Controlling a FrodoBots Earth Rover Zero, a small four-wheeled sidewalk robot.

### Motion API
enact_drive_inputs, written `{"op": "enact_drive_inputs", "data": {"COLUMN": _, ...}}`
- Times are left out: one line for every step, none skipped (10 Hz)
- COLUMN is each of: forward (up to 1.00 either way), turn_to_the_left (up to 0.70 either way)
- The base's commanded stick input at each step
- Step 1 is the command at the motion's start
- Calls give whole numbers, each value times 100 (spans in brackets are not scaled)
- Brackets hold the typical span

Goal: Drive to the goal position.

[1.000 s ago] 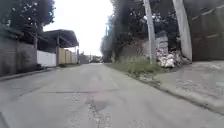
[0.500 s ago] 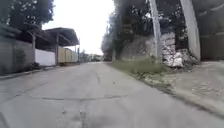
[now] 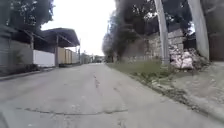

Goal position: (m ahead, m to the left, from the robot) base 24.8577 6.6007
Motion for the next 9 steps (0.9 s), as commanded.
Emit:
{"op": "enact_drive_inputs", "data": {"forward": 85, "turn_to_the_left": 0}}
{"op": "enact_drive_inputs", "data": {"forward": 85, "turn_to_the_left": 0}}
{"op": "enact_drive_inputs", "data": {"forward": 85, "turn_to_the_left": 0}}
{"op": "enact_drive_inputs", "data": {"forward": 85, "turn_to_the_left": 0}}
{"op": "enact_drive_inputs", "data": {"forward": 85, "turn_to_the_left": 0}}
{"op": "enact_drive_inputs", "data": {"forward": 85, "turn_to_the_left": 0}}
{"op": "enact_drive_inputs", "data": {"forward": 85, "turn_to_the_left": 0}}
{"op": "enact_drive_inputs", "data": {"forward": 85, "turn_to_the_left": 12}}
{"op": "enact_drive_inputs", "data": {"forward": 85, "turn_to_the_left": 34}}
